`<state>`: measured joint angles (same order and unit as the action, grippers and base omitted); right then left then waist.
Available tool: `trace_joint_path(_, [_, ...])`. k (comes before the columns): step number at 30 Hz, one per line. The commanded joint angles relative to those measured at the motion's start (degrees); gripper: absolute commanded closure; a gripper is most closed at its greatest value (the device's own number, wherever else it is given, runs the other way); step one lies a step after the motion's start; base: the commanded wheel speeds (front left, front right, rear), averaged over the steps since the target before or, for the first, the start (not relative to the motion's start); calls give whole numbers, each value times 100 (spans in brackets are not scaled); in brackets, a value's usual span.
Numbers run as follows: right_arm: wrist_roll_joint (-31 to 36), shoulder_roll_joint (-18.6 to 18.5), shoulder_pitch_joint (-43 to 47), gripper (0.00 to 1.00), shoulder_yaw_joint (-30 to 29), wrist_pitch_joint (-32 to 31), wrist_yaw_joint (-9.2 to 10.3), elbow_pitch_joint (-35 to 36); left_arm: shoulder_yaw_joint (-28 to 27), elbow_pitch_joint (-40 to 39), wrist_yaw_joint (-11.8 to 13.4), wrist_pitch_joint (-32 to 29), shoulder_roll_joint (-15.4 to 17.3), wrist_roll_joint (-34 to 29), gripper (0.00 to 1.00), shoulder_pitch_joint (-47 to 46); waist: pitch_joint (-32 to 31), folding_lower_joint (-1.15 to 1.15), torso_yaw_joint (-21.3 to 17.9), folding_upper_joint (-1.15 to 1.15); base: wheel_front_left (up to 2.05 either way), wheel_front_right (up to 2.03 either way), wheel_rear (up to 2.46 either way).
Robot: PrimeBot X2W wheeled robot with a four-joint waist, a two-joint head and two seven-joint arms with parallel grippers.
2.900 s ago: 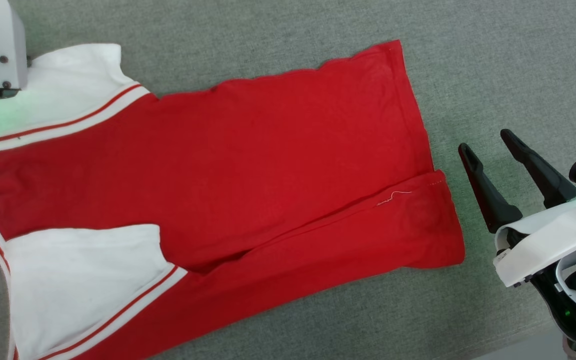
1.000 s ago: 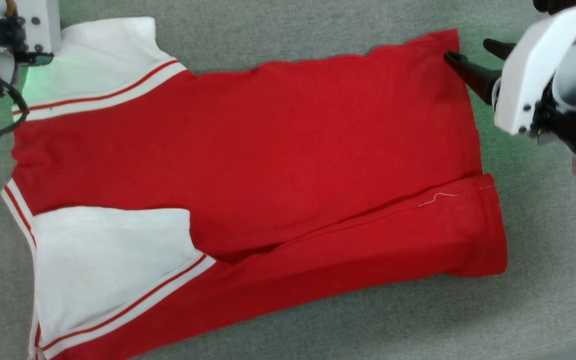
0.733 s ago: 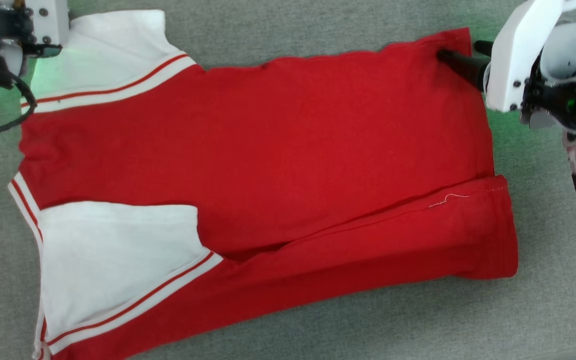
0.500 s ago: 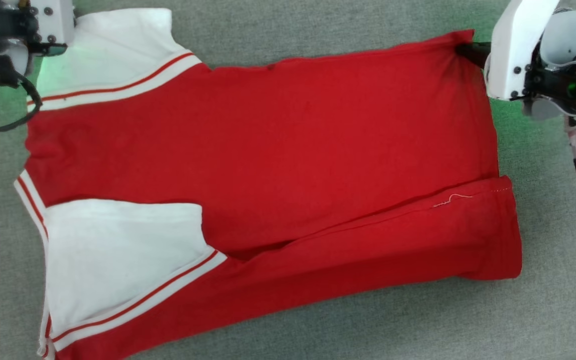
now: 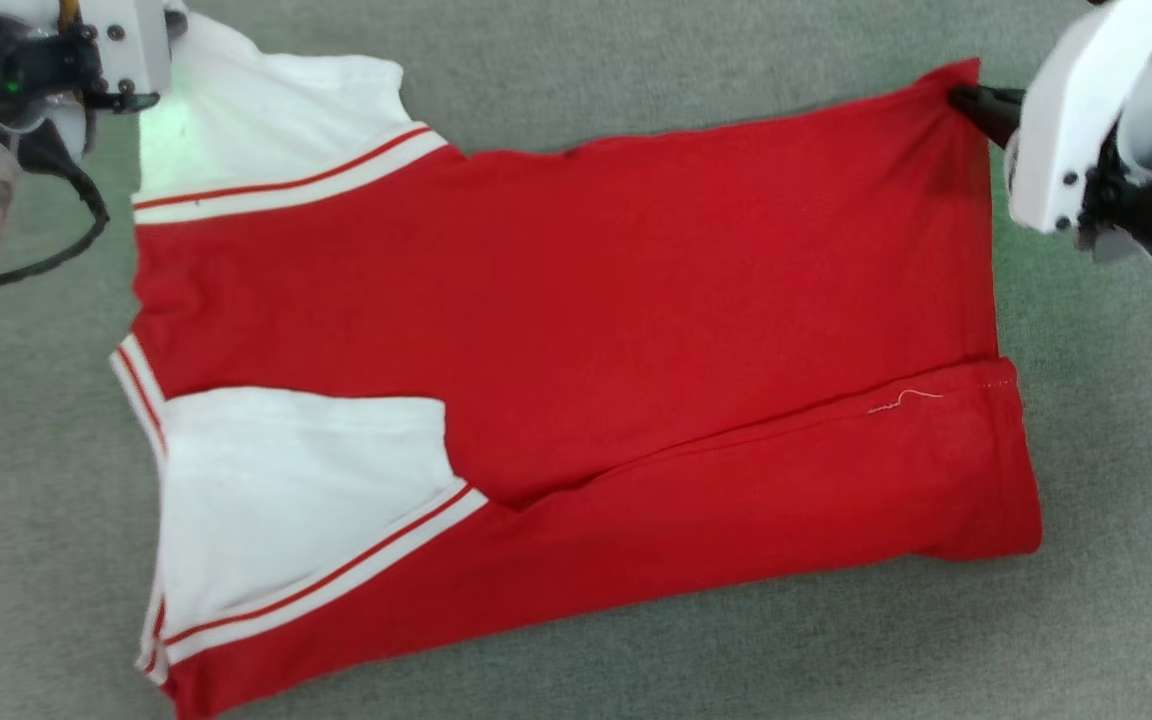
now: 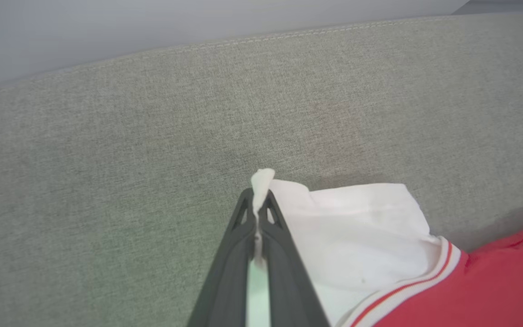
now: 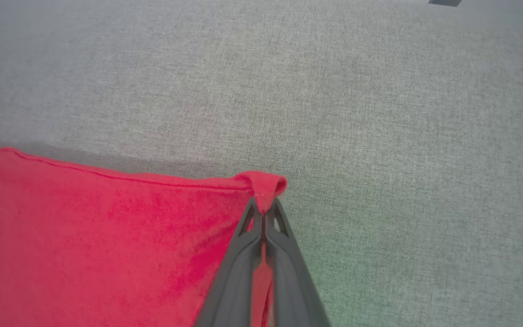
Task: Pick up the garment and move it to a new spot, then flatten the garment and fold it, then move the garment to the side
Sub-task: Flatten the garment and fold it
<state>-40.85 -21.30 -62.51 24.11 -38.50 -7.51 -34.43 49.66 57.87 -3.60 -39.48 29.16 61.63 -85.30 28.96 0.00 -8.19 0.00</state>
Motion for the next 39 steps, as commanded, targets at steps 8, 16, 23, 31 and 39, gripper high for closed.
trace_joint_path(8, [-227, -575, 767, 100, 202, 466, 4, 632, -241, -379, -281, 475, 142, 331, 100, 465, -695, 0, 330, 0, 0, 0, 0])
trace_joint_path(16, [-297, -987, 1597, 100, 176, 653, 4, 1358, -308, -1294, -357, 697, 446, 614, 100, 1249, -1189, 0, 517, 0, 0, 0, 0])
trace_joint_path(23, [-240, -1150, 2297, 100, -63, 594, 4, 1885, -284, -2288, -166, 760, 797, 759, 100, 2078, -1466, 0, 621, 0, 0, 0, 0])
trace_joint_path(31, [-165, -1156, 3338, 100, -608, 223, 4, 2495, -267, -4156, 627, 727, 1392, 1016, 100, 3324, -1671, 0, 710, 0, 0, 0, 0])
trace_joint_path(39, [82, -911, 4193, 100, -1195, -240, 4, 2944, -183, -5577, 1499, 670, 1906, 1212, 100, 4339, -1686, 0, 749, 0, 0, 0, 0])
